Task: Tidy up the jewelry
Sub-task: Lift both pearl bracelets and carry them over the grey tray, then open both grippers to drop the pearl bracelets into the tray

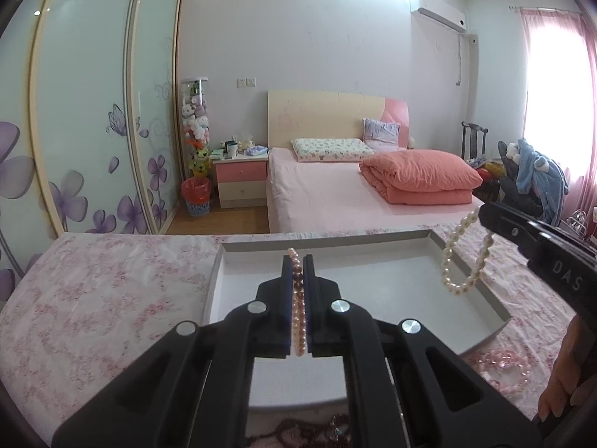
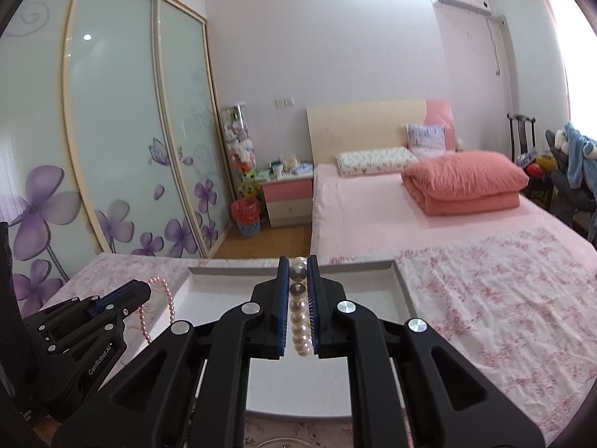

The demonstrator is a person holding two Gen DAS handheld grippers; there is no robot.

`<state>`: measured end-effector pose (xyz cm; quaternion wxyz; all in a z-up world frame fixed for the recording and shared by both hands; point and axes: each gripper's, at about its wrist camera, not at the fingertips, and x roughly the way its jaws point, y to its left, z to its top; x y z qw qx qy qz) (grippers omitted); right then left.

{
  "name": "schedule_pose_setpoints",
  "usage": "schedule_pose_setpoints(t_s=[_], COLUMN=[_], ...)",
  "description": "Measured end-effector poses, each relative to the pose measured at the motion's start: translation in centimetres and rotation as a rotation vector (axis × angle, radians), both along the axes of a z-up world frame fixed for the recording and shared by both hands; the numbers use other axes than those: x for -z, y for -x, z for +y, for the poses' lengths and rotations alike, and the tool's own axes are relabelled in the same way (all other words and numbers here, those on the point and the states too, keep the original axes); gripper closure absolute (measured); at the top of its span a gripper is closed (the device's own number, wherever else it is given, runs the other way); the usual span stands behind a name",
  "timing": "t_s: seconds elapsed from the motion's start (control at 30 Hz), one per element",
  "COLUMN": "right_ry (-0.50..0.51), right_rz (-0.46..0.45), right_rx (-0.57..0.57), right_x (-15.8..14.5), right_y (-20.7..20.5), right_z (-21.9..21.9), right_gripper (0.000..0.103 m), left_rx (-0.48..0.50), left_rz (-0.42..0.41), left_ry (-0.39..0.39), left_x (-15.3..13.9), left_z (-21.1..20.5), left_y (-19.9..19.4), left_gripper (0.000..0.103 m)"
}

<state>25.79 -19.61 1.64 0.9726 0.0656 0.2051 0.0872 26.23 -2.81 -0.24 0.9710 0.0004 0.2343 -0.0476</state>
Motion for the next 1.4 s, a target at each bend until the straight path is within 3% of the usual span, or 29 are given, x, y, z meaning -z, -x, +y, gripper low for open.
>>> schedule_pose_setpoints(t_s=[0.57, 0.73, 1.1, 1.4], right_ry=[-0.052, -0.084, -0.089, -0.064], right_rz=[0.223, 0.206, 0.150, 0.162], right_rx=[-0.021, -0.002, 0.023, 0.038], right_x=[4.0, 3.0, 0.9, 0.9], right_y=[-3.0, -2.4, 0.7, 4.7], right_z=[0.3, -0.6, -2.3, -4.8], right_gripper=[0.092, 0.073, 0.073, 0.073], left_rx=[-0.002, -0.012, -0.059, -0.045], left_rz=[0.182, 0.197, 0.164, 0.156], left_ry=[0.027, 0.065, 0.118, 0.101], left_x=[4.2, 3.8, 1.3, 0.7], left_z=[0.3, 1.2, 3.6, 4.8], left_y=[-4.0, -4.3, -1.6, 4.2], left_gripper=[0.096, 0.092, 0.088, 0.076])
